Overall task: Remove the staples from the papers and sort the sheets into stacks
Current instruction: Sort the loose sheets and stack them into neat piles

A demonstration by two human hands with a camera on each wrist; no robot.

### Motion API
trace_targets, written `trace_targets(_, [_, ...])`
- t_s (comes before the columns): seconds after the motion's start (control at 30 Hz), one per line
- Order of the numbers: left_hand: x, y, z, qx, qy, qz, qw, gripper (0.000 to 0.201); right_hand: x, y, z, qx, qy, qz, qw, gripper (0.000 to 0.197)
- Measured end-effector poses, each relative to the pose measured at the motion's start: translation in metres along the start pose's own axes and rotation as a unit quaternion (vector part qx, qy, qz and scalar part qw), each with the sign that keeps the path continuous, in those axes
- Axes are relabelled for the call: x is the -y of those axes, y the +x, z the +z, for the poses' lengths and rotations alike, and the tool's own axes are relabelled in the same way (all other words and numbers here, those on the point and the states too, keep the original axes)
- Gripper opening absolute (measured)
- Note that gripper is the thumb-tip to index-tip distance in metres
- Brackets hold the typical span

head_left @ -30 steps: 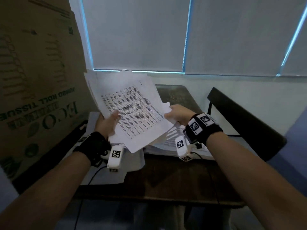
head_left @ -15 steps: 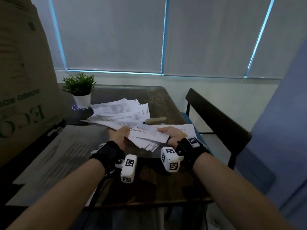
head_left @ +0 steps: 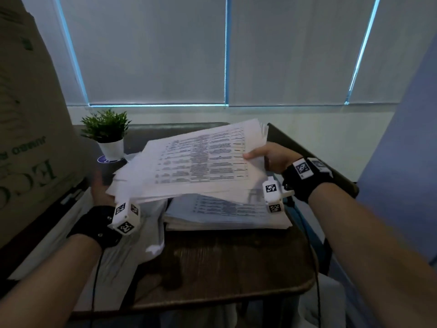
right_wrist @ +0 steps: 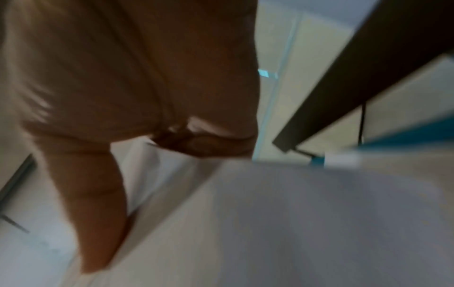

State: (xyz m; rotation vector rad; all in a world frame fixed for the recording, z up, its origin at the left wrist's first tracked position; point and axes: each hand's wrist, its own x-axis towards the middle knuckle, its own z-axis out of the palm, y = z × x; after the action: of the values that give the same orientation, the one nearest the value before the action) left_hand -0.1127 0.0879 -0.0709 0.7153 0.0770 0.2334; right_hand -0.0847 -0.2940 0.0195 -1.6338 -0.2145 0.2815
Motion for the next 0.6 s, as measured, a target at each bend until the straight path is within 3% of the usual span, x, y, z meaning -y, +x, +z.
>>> trace_targets(0.07, [-0.004,0.003,0.012,0.075,0.139,-0.052,0.986,0.040,0.003,0.002,-0.018,-0.019,-0.036,-0.011,0.999,0.059])
trace_targets(0.17, [0.004,0.006,0.033,0.094,0.341,-0.119,0.928,0.017,-0.002,0.001,-0.037,-0.053,-0.050,-0.025,0.997,0.054])
trace_targets(0.3, [0.011,0.020,0.050,0.141,0.402,-0.053,0.903,0.044,-0.025,0.011,-0.067,-0.079,-0.071,-0.043,0.993,0.076])
trace_targets(0.37, [0.012,0.024,0.061,0.163,0.402,-0.019,0.901,0.041,-0.027,0.003,-0.071,-0.114,-0.036,-0.071,0.990,0.075])
trace_targets(0.43, [0.015,0.023,0.075,0.151,0.400,0.029,0.904,0.029,-0.021,-0.012,-0.067,-0.140,0.005,-0.086,0.986,0.063])
trace_targets(0.6, [0.025,0.020,0.096,0.109,0.385,0.152,0.904,0.023,-0.021,-0.019,-0.073,-0.125,0.059,-0.109,0.984,0.051])
